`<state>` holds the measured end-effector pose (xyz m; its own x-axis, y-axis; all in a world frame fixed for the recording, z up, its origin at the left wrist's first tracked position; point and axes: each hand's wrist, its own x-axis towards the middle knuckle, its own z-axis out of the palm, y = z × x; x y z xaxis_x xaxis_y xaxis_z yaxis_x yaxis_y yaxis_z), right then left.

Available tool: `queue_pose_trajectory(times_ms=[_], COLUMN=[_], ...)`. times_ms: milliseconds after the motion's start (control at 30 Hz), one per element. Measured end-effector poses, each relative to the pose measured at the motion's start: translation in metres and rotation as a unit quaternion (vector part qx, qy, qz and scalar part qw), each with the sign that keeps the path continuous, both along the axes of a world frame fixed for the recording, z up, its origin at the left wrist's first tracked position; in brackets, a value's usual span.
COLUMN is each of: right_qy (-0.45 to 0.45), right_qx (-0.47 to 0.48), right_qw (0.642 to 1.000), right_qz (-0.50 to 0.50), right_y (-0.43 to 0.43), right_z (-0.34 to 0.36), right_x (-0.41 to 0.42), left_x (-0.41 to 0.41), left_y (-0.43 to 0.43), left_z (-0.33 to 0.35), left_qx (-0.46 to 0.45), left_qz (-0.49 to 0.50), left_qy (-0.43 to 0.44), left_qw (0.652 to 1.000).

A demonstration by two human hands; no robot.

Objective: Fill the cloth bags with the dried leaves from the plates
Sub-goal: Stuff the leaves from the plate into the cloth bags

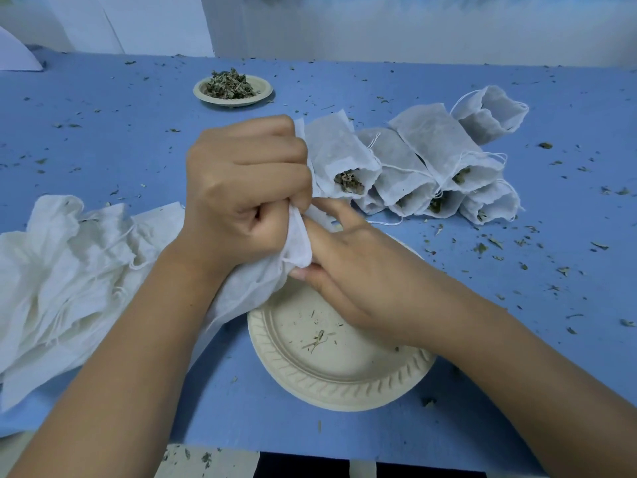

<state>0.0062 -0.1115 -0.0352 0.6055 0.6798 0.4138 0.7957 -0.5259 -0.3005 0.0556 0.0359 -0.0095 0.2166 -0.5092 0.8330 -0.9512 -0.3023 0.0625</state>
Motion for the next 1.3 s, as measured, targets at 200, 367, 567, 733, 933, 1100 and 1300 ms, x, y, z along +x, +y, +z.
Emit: queue_pose_trajectory(times_ms=[200, 367, 567, 733, 933, 1100, 1300], right_qy=[0.061, 0.002, -0.085, -0.124, -0.065, -0.014, -0.119], right_qx=[0.174, 0.085, -0.029, 0.008, 0.195, 0.280, 0.218], right_qw=[0.983, 0.996, 0.996, 0.992, 0.972, 0.929, 0.928], right_qz=[0.002, 0.000, -0.007, -0.016, -0.112, -0.241, -0.276], right_y=[-0.022, -0.018, 0.002, 0.000, -0.025, -0.049, -0.072], right_z=[0.011, 0.009, -0.014, -0.018, -0.004, 0.021, 0.055], right_x=[0.004, 0.004, 0.007, 0.012, 0.015, 0.016, 0.016], left_x=[0.005, 0.001, -0.007, -0.007, -0.013, -0.007, 0.036], left_y=[0.002, -0.001, -0.011, -0.017, -0.008, -0.002, -0.038], left_z=[0.000, 0.001, -0.003, -0.004, 0.001, 0.004, 0.052], left_qx=[0.009, -0.011, 0.034, 0.012, 0.014, 0.165, 0.130], left_qz=[0.013, 0.008, -0.035, -0.010, 0.051, 0.136, 0.214], left_qy=[0.014, 0.005, -0.030, -0.006, 0.227, 0.327, 0.140], left_qw=[1.000, 1.000, 0.998, 1.000, 0.972, 0.920, 0.958])
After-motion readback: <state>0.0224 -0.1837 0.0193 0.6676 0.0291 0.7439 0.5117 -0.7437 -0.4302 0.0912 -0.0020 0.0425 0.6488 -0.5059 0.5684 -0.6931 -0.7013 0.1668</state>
